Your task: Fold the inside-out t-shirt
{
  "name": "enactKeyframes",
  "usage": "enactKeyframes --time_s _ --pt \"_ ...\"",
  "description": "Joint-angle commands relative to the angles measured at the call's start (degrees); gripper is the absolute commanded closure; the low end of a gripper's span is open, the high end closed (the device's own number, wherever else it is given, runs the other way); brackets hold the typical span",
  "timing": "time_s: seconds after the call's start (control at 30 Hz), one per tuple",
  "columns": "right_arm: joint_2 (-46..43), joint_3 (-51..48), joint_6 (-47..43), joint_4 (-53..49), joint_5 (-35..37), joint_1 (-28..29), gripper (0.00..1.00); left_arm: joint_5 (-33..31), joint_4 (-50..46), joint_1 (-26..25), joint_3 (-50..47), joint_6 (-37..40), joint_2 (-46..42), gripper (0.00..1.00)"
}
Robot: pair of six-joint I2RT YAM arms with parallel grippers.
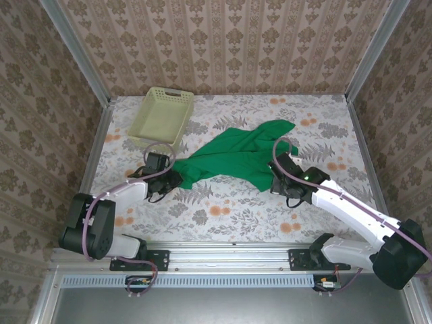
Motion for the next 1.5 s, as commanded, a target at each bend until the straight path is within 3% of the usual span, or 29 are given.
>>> enactKeyframes --time_s 0.0,0.1,0.23,0.37,0.53,0.63,0.77,0.93,1.2,1.33,1.47 --pt "-2.5 1.8 -1.2 -4.7 3.2 -1.7 1.00 -0.3 -3.0 0.2 1.6 1.2 -2.4 0.86" --pt "-5.5 4.4 -3.6 -6.9 2.1 -6.1 1.00 -2.4 -9.2 0.3 5.2 3.7 -5.9 0.99" --pt "-8.3 14.7 -10.3 -10.5 -1.0 -16.1 1.00 -3.7 -18.2 0.6 17.5 10.8 -9.9 1.00" --pt "-4.2 33.4 -15.6 -15.5 -3.4 -23.2 1.00 -2.3 -25.0 1.3 34.7 18.9 -10.4 1.00" --pt "1.8 59.0 -19.0 -22.2 -2.5 -27.6 1.00 -0.4 -29.2 1.7 50.9 24.6 -10.9 1.00" --pt "4.9 75.4 -20.7 -26.2 -0.7 -29.3 1.00 1.5 -26.4 2.2 53.5 26.2 -14.3 1.00" --pt "6.4 88.5 -21.6 -27.9 -1.1 -29.4 1.00 3.3 -20.0 2.9 50.3 26.1 -19.8 1.00" --pt "6.5 87.6 -22.6 -26.5 -1.7 -29.4 1.00 5.0 -19.5 4.0 49.1 26.5 -19.2 1.00" --pt "9.3 71.4 -25.2 -16.8 -3.0 -31.9 1.00 11.4 -24.9 8.7 53.1 24.5 -3.6 1.00" --pt "16.2 72.3 -24.8 -12.4 -10.3 -35.2 1.00 13.7 -25.5 10.3 59.2 23.1 4.9 1.00" --pt "24.8 80.1 -23.8 -8.3 -16.1 -37.3 1.00 16.1 -26.5 12.8 70.6 19.9 13.5 1.00"
